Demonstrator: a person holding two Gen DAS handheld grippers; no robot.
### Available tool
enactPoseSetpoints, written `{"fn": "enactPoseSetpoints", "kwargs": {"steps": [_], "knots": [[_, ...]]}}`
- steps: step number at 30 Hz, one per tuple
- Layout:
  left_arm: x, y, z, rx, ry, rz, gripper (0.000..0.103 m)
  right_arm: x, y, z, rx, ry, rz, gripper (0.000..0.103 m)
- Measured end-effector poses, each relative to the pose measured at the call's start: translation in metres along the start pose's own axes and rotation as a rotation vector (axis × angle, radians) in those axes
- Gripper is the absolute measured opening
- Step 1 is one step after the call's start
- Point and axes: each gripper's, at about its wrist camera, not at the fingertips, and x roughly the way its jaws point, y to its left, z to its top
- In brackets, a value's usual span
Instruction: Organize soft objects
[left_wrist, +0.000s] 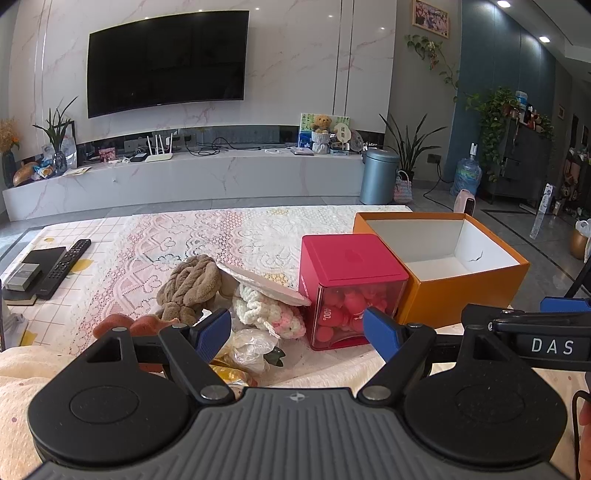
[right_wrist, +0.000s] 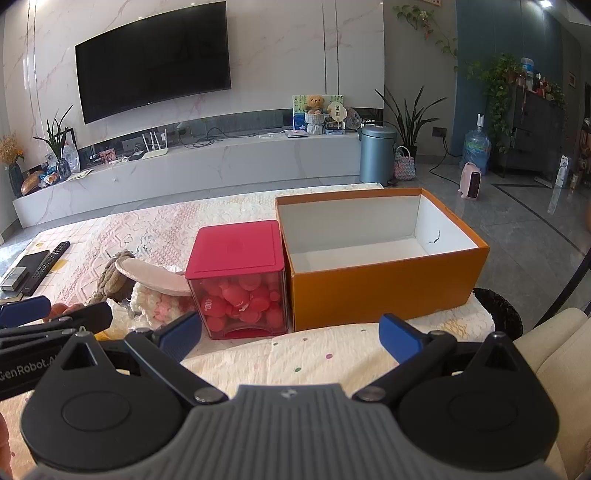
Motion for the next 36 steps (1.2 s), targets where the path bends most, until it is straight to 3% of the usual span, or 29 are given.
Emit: {"fn": "enactPoseSetpoints", "kwargs": {"steps": [36], "knots": [[0.002,0.0037,-0.0029,-0.022,0.012,-0.012,0.095,0.0032,0.0045,-0.0022,-0.015,0.01,-0.005,0.1]]}}
